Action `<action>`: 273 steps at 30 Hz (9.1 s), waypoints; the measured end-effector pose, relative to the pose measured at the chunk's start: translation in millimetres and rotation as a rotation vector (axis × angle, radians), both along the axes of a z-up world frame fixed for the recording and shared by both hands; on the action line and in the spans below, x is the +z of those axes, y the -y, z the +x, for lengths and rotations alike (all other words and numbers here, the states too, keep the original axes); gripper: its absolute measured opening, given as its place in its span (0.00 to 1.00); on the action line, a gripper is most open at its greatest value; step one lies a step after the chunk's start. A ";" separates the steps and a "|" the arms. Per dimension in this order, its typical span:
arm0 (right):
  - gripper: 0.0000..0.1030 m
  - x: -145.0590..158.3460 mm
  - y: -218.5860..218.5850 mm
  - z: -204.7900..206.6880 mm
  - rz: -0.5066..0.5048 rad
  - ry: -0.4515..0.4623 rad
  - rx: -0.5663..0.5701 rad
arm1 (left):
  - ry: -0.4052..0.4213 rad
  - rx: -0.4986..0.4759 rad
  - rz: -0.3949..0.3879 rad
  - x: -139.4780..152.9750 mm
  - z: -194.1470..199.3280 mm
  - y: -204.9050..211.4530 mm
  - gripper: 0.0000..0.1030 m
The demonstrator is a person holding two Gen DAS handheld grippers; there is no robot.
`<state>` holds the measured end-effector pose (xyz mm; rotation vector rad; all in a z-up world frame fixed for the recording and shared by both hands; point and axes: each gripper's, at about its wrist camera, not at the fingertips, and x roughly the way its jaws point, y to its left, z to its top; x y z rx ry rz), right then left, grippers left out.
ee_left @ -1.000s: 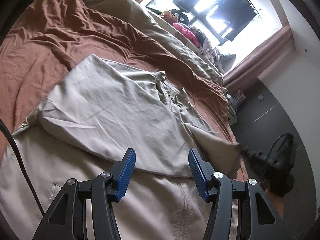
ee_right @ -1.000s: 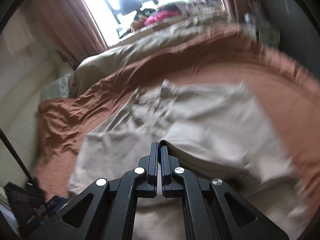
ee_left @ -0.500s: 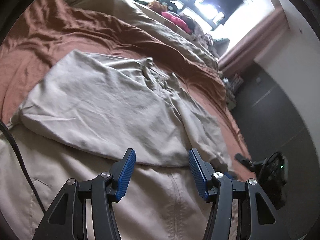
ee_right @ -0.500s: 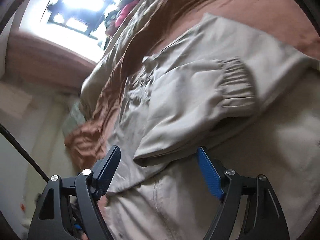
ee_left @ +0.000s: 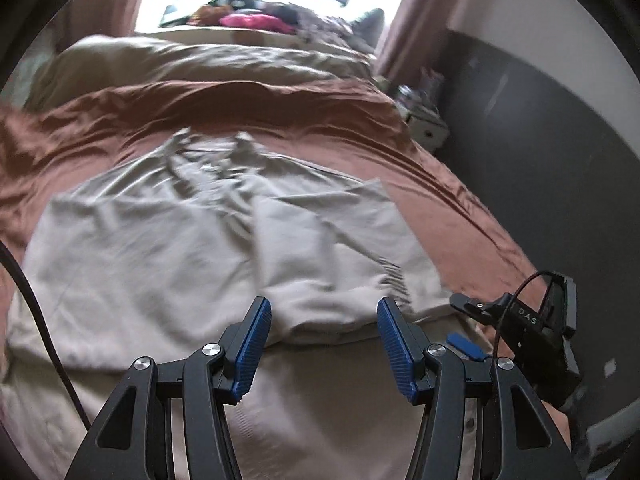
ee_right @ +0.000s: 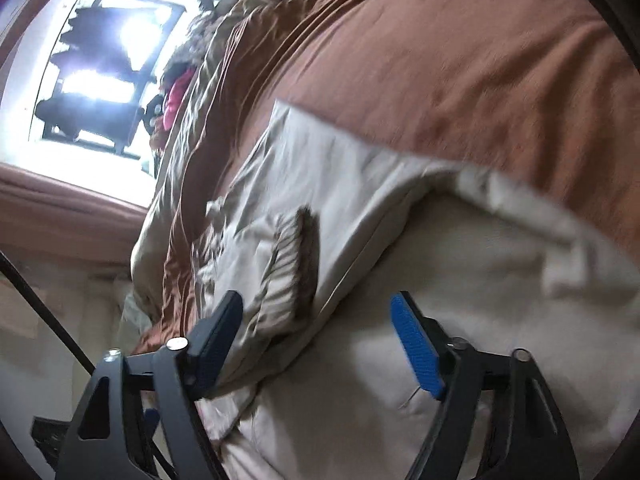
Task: Fold large clothes
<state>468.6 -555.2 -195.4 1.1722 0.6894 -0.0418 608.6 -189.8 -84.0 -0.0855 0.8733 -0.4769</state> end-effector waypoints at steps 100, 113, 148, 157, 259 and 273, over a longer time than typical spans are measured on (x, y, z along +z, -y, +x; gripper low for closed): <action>0.40 -39.3 -7.8 6.7 0.033 -0.053 0.008 | -0.229 0.384 0.195 -83.0 81.1 -178.6 0.49; 0.40 7.9 -16.8 -55.9 -0.156 -0.043 0.011 | -0.143 0.378 0.081 -14.3 -29.0 -200.3 0.71; 1.00 90.8 -55.9 -347.0 -0.585 0.238 0.143 | 0.129 0.420 -0.055 84.4 -370.3 -262.1 0.99; 1.00 78.4 -53.8 -390.1 -0.650 0.200 0.218 | 0.139 0.391 -0.081 64.6 -418.8 -266.5 0.99; 0.01 35.6 66.8 -423.8 -0.112 0.596 0.444 | 0.182 0.408 -0.626 15.5 -456.1 -374.0 0.07; 0.01 10.3 87.1 -425.6 -0.049 0.676 0.467 | 0.281 0.348 -0.619 48.5 -539.3 -370.5 0.07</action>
